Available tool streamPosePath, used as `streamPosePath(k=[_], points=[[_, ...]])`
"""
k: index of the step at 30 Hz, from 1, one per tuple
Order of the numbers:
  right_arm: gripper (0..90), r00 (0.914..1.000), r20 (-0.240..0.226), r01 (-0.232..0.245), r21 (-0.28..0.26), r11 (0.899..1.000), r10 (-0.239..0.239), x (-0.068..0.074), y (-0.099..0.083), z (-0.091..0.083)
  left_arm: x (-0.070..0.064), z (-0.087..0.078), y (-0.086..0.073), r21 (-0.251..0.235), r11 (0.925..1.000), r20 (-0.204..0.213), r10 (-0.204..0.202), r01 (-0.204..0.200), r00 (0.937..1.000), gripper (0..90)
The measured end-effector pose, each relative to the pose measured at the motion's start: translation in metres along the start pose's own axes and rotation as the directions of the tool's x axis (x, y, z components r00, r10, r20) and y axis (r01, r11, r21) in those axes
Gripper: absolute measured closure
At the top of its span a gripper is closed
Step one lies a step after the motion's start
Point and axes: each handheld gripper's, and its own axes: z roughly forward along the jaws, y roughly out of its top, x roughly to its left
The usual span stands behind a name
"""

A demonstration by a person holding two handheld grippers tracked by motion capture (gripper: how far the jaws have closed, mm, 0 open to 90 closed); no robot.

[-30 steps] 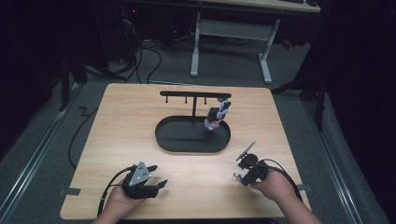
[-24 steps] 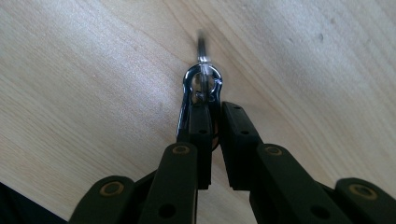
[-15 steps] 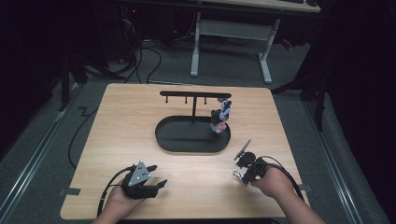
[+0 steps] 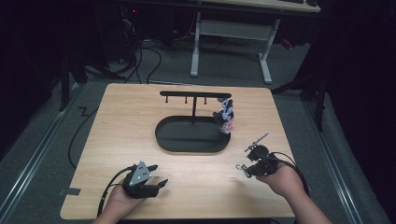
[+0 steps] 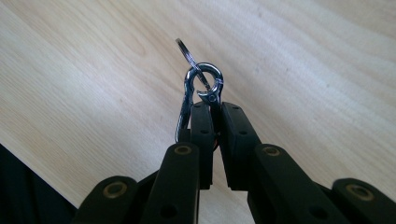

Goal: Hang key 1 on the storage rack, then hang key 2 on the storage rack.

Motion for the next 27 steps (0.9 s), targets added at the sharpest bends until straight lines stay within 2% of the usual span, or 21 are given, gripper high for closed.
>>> streamPosePath(k=[6, 12, 14, 15, 21, 25, 27], points=[[84.9, 0.9999, 0.007, 0.010, -0.019, 1.000, -0.010, 0.003, 0.011, -0.009, 0.001, -0.002, 0.002, -0.024, 0.9996, -0.003, -0.011, 0.011, 0.9999, 35.0], [84.8, 0.9992, 0.017, 0.037, -0.017, 0.999, -0.037, 0.007, 0.021, -0.013, 0.000, 0.000, 0.004, -0.022, 0.9998, 0.001, 0.001, -0.001, 1.0000, 35.0], [84.9, 0.9996, 0.023, 0.018, -0.011, 1.000, -0.018, 0.009, 0.024, -0.016, 0.000, 0.001, 0.005, -0.028, 0.9996, 0.002, 0.000, 0.000, 1.0000, 35.0], [84.9, 0.9988, 0.027, 0.041, -0.018, 0.999, -0.040, 0.008, 0.026, -0.017, 0.000, 0.001, 0.005, -0.027, 0.9996, 0.002, 0.001, -0.001, 1.0000, 35.0], [84.9, 0.9987, 0.031, 0.042, -0.032, 0.999, -0.041, 0.008, 0.035, -0.023, 0.000, 0.000, 0.004, -0.025, 0.9997, 0.005, 0.002, -0.002, 1.0000, 35.1], [84.8, 0.9988, 0.034, 0.036, -0.031, 0.999, -0.035, 0.008, 0.041, -0.025, -0.001, -0.002, 0.005, -0.042, 0.9991, 0.000, -0.002, 0.002, 1.0000, 35.1], [84.8, 0.9983, 0.034, 0.050, -0.032, 0.998, -0.048, 0.010, 0.045, -0.026, -0.002, -0.004, 0.004, -0.037, 0.9993, -0.001, 0.002, -0.002, 1.0000, 35.0]])
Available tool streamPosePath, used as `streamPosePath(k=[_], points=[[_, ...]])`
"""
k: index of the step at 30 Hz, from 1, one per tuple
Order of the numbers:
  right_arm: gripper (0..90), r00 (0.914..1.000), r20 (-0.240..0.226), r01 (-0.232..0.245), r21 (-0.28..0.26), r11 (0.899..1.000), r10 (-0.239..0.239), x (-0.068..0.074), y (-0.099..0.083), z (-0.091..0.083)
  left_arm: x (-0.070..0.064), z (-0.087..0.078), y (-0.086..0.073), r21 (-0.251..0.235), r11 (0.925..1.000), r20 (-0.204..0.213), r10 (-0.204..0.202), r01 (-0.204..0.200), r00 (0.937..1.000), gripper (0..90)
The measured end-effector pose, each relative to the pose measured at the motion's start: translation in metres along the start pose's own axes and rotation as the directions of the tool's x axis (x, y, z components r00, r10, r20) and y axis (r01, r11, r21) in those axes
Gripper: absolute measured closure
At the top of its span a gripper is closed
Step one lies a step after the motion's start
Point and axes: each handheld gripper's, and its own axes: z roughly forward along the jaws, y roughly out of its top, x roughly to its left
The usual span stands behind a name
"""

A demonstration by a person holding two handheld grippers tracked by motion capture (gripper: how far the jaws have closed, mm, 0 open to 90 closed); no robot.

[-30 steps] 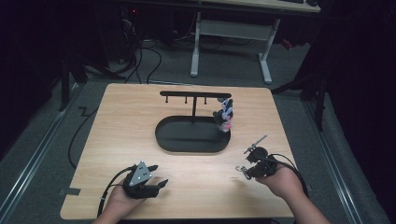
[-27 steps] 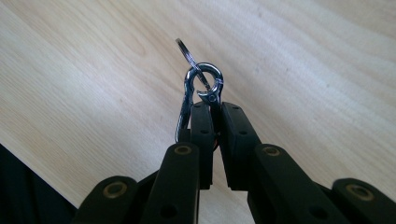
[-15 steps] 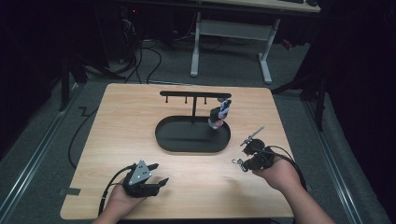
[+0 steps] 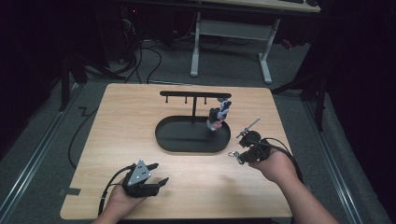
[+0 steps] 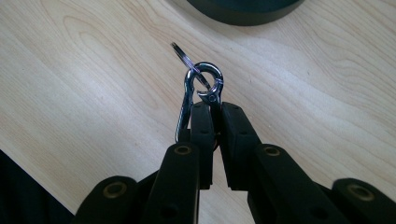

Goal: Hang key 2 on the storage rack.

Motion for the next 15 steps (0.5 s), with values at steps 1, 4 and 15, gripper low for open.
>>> streamPosePath(k=[1, 4, 15], points=[[84.8, 1.0000, 0.001, 0.000, 0.002, 1.000, 0.000, 0.002, 0.002, 0.000, -0.001, 0.000, 0.000, 0.002, 1.0000, -0.003, 0.004, -0.004, 1.0000, 35.0], [84.8, 1.0000, -0.002, 0.005, -0.006, 1.000, -0.005, 0.004, 0.006, 0.000, -0.001, -0.001, 0.001, -0.002, 1.0000, -0.007, 0.001, -0.001, 1.0000, 35.0], [84.8, 0.9995, -0.012, 0.030, -0.037, 0.999, -0.030, 0.007, 0.037, -0.010, 0.000, -0.004, -0.001, -0.007, 1.0000, -0.008, -0.005, 0.005, 1.0000, 35.0]])
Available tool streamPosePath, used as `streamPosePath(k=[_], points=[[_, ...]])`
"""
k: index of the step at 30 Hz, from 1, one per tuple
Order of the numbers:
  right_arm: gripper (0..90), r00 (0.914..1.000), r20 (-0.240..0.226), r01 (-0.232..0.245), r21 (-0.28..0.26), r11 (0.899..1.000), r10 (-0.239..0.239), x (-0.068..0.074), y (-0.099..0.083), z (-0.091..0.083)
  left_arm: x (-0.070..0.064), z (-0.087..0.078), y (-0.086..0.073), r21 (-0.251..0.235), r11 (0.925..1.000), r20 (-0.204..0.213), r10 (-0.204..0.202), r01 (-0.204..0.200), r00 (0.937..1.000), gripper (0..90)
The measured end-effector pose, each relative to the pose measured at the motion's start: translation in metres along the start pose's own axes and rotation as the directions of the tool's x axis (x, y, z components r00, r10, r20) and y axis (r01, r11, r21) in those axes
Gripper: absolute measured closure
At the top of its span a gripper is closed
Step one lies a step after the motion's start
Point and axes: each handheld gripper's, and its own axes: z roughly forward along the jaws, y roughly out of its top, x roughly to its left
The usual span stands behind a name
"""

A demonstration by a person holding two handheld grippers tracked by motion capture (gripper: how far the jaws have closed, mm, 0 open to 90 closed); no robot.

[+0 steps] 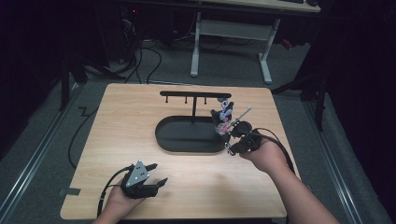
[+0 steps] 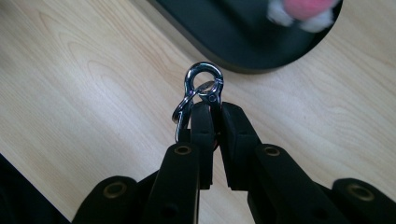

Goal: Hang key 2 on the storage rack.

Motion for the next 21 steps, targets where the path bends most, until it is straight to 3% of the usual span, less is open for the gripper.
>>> streamPosePath(k=[5, 6, 7, 15, 16, 20, 21], points=[[84.9, 1.0000, 0.003, 0.008, -0.003, 1.000, -0.008, -0.001, 0.016, -0.005, 0.000, 0.000, 0.000, 0.000, 1.0000, 0.002, 0.000, 0.000, 1.0000, 35.0], [84.9, 0.9999, 0.006, -0.009, 0.002, 1.000, 0.009, 0.000, 0.018, -0.006, 0.000, 0.000, 0.000, 0.003, 1.0000, 0.004, 0.003, -0.003, 1.0000, 35.0], [84.9, 0.9999, 0.008, 0.013, -0.007, 1.000, -0.013, -0.001, 0.022, -0.007, 0.000, 0.000, 0.000, 0.003, 1.0000, 0.004, 0.004, -0.004, 1.0000, 35.0], [84.9, 0.9997, 0.021, 0.015, 0.004, 1.000, -0.015, 0.002, 0.047, -0.015, 0.000, -0.001, 0.000, -0.003, 1.0000, 0.004, 0.000, 0.000, 1.0000, 35.0], [84.9, 0.9992, 0.020, 0.033, -0.007, 0.999, -0.033, 0.000, 0.052, -0.016, 0.000, -0.001, 0.000, -0.001, 1.0000, 0.005, -0.001, 0.001, 1.0000, 35.0], [84.9, 0.9992, 0.026, 0.030, -0.006, 1.000, -0.030, -0.001, 0.062, -0.020, 0.001, -0.002, -0.001, -0.004, 1.0000, 0.001, -0.005, 0.005, 1.0000, 35.0], [84.9, 0.9997, 0.024, 0.007, 0.001, 1.000, -0.007, 0.000, 0.064, -0.021, 0.001, -0.002, -0.001, -0.004, 1.0000, 0.001, -0.006, 0.006, 1.0000, 35.0]])
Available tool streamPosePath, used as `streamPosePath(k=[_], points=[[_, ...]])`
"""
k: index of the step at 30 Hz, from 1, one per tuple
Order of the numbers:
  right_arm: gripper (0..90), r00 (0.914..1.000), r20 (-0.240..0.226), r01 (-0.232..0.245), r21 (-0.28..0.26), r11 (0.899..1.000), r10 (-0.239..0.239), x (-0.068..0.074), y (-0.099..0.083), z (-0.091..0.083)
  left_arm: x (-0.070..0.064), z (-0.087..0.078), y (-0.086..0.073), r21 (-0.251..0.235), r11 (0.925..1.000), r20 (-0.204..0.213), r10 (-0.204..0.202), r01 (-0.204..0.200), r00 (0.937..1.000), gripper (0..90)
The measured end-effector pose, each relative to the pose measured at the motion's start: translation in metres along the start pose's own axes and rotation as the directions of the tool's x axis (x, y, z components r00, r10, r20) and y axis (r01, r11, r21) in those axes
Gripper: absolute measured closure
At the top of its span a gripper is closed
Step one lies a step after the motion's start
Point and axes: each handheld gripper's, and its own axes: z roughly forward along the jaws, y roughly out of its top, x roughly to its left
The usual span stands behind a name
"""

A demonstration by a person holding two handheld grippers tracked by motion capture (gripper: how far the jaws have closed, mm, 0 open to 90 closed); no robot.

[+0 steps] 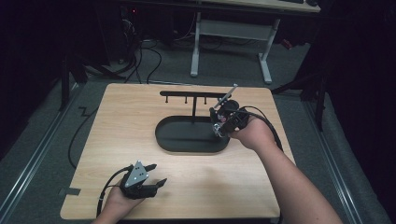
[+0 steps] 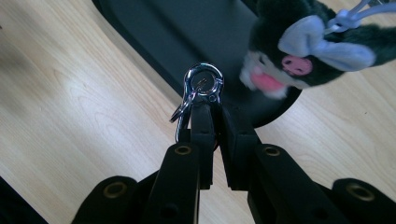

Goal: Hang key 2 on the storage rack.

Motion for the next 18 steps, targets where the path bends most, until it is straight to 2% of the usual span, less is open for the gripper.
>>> streamPosePath(k=[3, 4, 8, 12, 13, 14, 17, 18], points=[[84.9, 0.9998, 0.011, 0.017, -0.005, 1.000, -0.017, -0.003, 0.009, -0.002, 0.000, 0.000, -0.001, 0.001, 1.0000, 0.000, 0.001, -0.001, 1.0000, 35.0], [84.9, 1.0000, 0.007, 0.003, -0.003, 1.000, -0.003, -0.003, 0.011, -0.003, 0.001, -0.001, -0.001, 0.002, 1.0000, -0.001, 0.001, -0.001, 1.0000, 35.0], [84.9, 0.9996, 0.024, 0.017, -0.002, 1.000, -0.017, -0.006, 0.021, -0.006, 0.001, -0.001, -0.001, 0.003, 1.0000, 0.001, 0.000, 0.000, 1.0000, 35.0], [84.9, 0.9994, 0.034, 0.007, -0.009, 1.000, -0.006, -0.007, 0.030, -0.009, 0.002, -0.001, -0.001, 0.001, 1.0000, 0.000, 0.000, 0.000, 1.0000, 35.0], [84.9, 0.9988, 0.043, 0.026, -0.017, 1.000, -0.025, -0.008, 0.034, -0.010, 0.002, -0.001, -0.001, 0.003, 1.0000, 0.001, 0.000, 0.000, 1.0000, 35.0], [84.9, 0.9991, 0.041, 0.007, -0.013, 1.000, -0.006, -0.007, 0.035, -0.011, 0.002, -0.001, -0.002, 0.003, 1.0000, 0.002, 0.000, 0.000, 1.0000, 35.0], [84.9, 0.9985, 0.047, 0.028, -0.027, 0.999, -0.027, -0.009, 0.045, -0.013, 0.001, -0.001, -0.002, 0.004, 1.0000, 0.005, -0.002, 0.002, 1.0000, 35.0], [84.9, 0.9988, 0.047, 0.010, -0.025, 1.000, -0.009, -0.007, 0.048, -0.014, 0.001, -0.001, -0.002, 0.004, 1.0000, 0.006, -0.003, 0.003, 1.0000, 35.0]])
